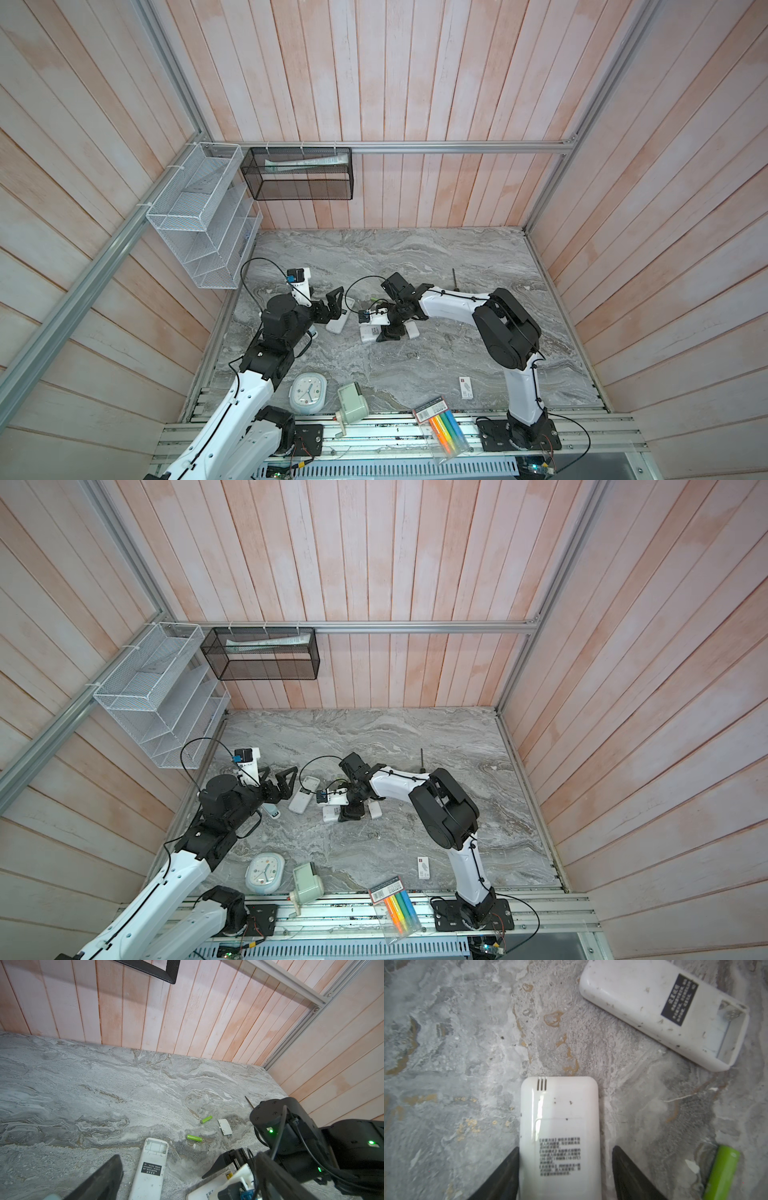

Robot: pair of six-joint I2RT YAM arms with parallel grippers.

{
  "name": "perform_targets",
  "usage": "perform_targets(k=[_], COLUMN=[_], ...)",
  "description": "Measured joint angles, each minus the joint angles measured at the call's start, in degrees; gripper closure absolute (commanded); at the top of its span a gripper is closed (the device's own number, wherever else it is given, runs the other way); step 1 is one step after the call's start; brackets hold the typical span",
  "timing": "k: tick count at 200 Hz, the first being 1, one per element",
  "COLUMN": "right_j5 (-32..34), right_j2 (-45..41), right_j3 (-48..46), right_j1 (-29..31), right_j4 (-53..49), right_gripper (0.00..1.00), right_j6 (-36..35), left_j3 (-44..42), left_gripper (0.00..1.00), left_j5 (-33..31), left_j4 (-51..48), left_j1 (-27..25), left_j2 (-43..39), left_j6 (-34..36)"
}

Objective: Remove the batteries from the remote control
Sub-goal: 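Lower the display remote onto the table with the right gripper and release it, then move the right gripper to the yellow-and-black screwdriver and grasp its handle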

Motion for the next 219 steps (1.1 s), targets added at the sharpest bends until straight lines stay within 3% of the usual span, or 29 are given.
perform_targets(k=[71, 104, 152, 194, 219], right_j5=[3.5, 2.6, 7.6, 17.8, 24.9], right_j2=[-6.5, -12.1, -20.1, -24.1, -26.5], right_j3=[-9.4, -14.1, -15.6, -16.4, -18.9], right_j1=[-0.1, -0.9, -3.5, -7.4, -11.5], right_j4=[8.2, 10.8, 17.1, 18.7, 19.2], right_gripper=[0.24, 0.24, 0.27, 0.29, 0.25], right_j6=[-0.3, 3.7, 19.8, 37.8, 46.8], left_j3=[0.0, 0.0, 0.0, 1.1, 2.2], left_gripper=[0.0, 0.0, 0.0, 0.0, 0.0], left_j5=[-0.1, -0.5, -0.4, 0.1, 0.4], left_j4=[-1.2, -1.6, -1.9, -2.4, -2.8], left_j1=[0.0, 0.0, 0.0, 0.1, 0.1], left_j2=[0.7, 1.0, 2.4, 5.6, 8.2], left_j6=[-0.1, -0.1, -0.1, -1.1, -3.0])
